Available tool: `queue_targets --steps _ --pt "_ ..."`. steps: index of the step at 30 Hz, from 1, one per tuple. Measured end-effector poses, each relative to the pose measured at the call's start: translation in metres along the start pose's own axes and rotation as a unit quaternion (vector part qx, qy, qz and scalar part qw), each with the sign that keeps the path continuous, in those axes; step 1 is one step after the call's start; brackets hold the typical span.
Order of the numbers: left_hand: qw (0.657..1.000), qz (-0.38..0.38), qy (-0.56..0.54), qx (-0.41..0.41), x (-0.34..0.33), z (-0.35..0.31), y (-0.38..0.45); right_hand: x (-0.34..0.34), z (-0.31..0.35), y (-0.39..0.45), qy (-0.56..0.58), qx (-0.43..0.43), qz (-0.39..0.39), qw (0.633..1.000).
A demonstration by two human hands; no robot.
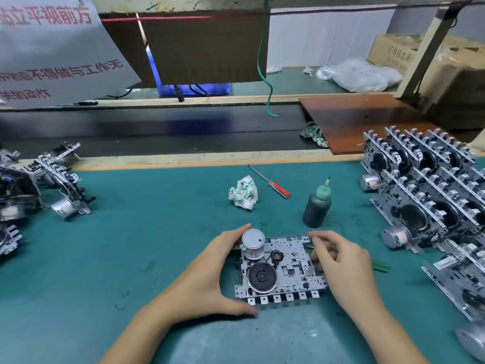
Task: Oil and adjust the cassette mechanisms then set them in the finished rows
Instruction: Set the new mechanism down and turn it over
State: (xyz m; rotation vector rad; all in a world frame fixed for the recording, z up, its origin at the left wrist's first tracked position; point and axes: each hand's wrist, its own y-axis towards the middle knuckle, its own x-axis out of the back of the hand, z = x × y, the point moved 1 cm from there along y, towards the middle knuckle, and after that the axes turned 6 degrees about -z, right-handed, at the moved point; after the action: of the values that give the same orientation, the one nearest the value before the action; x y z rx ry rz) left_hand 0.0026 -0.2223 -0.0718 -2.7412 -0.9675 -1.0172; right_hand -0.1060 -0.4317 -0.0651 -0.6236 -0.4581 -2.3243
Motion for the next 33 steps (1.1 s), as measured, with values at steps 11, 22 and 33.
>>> queue_targets --steps 11,22,33 --pt "1.000 0.003 0.000 -0.017 -0.001 0.000 0.003 -0.002 -0.003 0.000 -0.020 0.039 0.013 0.999" --pt "0.996 -0.036 0.084 -0.013 -0.012 -0.010 0.008 0.002 -0.003 -0.003 -0.072 0.094 -0.023 0.993" --pt "1.000 -0.009 0.010 0.005 -0.012 -0.003 0.004 0.027 0.022 -0.001 -0.157 0.224 0.250 0.929"
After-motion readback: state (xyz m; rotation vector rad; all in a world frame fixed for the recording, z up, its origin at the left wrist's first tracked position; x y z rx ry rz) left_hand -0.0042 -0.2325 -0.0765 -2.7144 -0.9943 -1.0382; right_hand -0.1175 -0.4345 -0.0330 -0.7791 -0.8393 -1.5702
